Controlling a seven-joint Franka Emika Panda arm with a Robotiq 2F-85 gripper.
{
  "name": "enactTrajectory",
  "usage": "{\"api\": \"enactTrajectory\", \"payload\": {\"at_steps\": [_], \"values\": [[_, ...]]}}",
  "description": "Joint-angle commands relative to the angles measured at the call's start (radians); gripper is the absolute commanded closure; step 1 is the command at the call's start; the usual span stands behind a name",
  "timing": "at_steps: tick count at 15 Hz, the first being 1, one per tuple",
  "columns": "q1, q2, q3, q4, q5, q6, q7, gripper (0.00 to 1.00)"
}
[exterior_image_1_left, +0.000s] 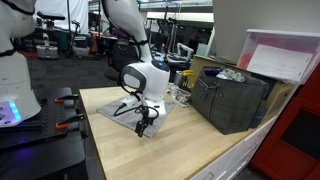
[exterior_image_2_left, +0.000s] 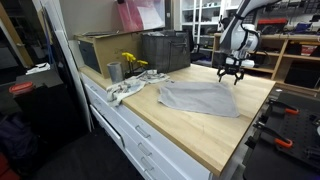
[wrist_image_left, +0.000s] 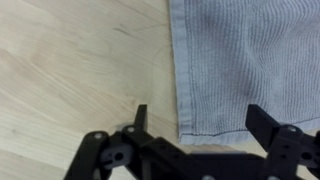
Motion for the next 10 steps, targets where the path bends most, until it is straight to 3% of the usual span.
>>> {"api": "enactTrajectory", "payload": {"at_steps": [1,5,6,7,10], "values": [[-0.054,0.052,0.053,0.065,0.065,0.002,-0.069,0.00],[-0.049,0.096,0.052,0.105,0.064,0.003,-0.078,0.00],[-0.052,0.101,0.054,0.110,0.066,0.006,-0.080,0.25],[-0.056,0.103,0.057,0.111,0.068,0.006,-0.084,0.26],[-0.060,0.090,0.062,0.105,0.076,0.004,-0.081,0.48]]}}
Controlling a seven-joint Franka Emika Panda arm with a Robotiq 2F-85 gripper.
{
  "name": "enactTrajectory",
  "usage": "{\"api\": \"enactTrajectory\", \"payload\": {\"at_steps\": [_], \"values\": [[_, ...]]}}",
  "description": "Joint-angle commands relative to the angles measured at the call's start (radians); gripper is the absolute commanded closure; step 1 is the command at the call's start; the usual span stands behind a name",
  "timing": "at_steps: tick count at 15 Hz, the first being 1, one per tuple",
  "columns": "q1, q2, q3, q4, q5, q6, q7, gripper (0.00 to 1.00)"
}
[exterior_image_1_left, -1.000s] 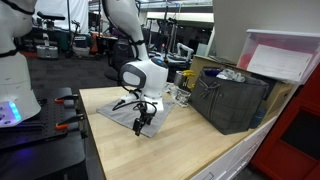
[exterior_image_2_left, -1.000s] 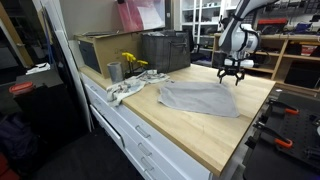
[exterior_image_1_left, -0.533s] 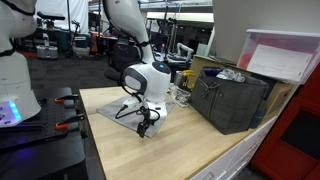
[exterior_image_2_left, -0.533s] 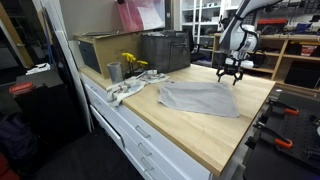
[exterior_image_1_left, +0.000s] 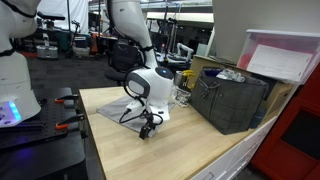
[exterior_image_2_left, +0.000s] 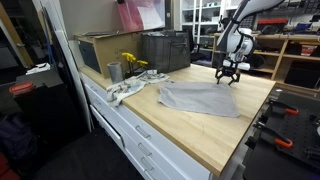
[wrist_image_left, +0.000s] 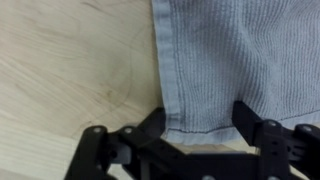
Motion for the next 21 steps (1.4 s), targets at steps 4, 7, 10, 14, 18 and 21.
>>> {"api": "enactTrajectory", "payload": {"at_steps": [4,7,10,14,18,21], "values": [[-0.017,-0.035,0.028,-0.016,0.053,0.003,-0.037,0.79],[0.029,-0.117,-0.009,-0.100,0.031,0.008,0.000,0.99],[0.125,-0.219,-0.081,-0.208,-0.030,0.013,0.071,1.00],[0.305,-0.333,-0.230,-0.310,-0.233,0.009,0.277,0.99],[0.436,-0.403,-0.311,-0.309,-0.439,-0.042,0.455,0.99],[0.434,-0.410,-0.243,-0.234,-0.411,-0.109,0.452,0.99]]}}
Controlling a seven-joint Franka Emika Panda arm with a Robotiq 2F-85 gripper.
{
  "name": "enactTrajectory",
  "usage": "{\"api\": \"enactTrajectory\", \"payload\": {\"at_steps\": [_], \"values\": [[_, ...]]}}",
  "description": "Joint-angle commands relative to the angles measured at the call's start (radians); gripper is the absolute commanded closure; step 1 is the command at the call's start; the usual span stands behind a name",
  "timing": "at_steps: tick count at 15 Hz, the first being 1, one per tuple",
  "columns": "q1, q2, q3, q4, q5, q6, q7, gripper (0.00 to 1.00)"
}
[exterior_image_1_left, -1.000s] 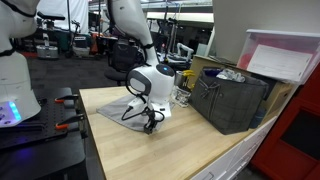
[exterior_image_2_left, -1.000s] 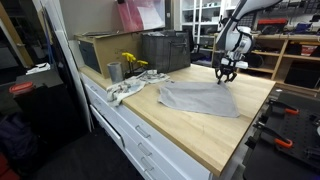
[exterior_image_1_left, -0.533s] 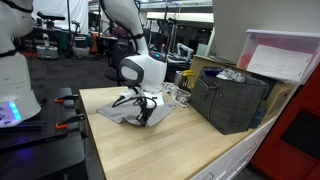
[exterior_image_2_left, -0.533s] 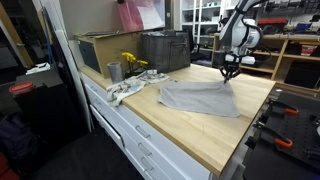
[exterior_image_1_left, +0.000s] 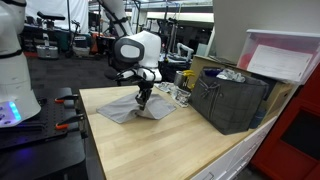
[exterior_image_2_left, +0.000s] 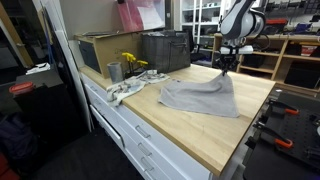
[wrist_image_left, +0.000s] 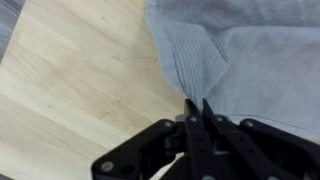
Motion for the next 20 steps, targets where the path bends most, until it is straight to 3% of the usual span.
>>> {"api": "enactTrajectory", "payload": {"at_steps": [1,5,10,20], "values": [[0.000,-0.037,0.067,0.073,0.039,-0.089,0.008,0.99],[-0.019,-0.008,0.160,0.207,0.201,-0.151,0.003,0.99],[-0.008,0.061,0.209,0.366,0.337,-0.173,0.060,0.99],[0.058,0.211,0.188,0.548,0.270,-0.120,0.338,0.99]]}}
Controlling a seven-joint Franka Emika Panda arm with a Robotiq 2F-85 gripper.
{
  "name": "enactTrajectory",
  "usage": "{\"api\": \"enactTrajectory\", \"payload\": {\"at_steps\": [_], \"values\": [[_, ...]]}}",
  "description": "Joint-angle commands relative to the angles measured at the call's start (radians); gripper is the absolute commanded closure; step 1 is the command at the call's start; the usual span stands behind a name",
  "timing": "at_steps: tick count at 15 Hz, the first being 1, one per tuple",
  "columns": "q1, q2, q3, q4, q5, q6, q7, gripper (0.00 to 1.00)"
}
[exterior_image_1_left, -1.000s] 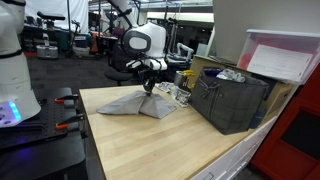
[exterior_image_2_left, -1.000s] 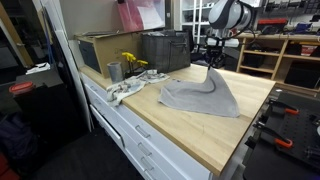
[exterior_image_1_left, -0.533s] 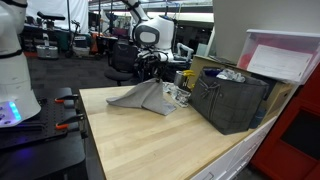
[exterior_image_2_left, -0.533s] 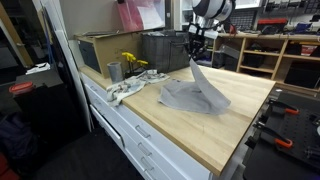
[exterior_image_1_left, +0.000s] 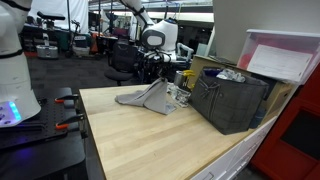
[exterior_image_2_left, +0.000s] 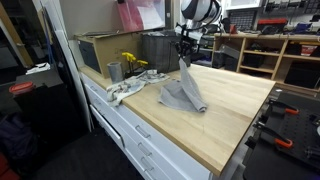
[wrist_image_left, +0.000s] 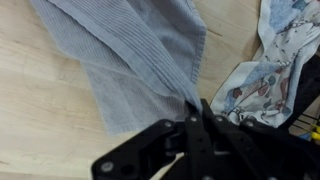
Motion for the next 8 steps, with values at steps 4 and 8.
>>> {"api": "enactTrajectory", "payload": {"at_steps": [4,8], "values": [[0.055,0.097,-0.058,0.097,-0.117,0.054,0.209,0.99],[0.076,0.141,-0.090,0.147,-0.166,0.061,0.322,0.99]]}}
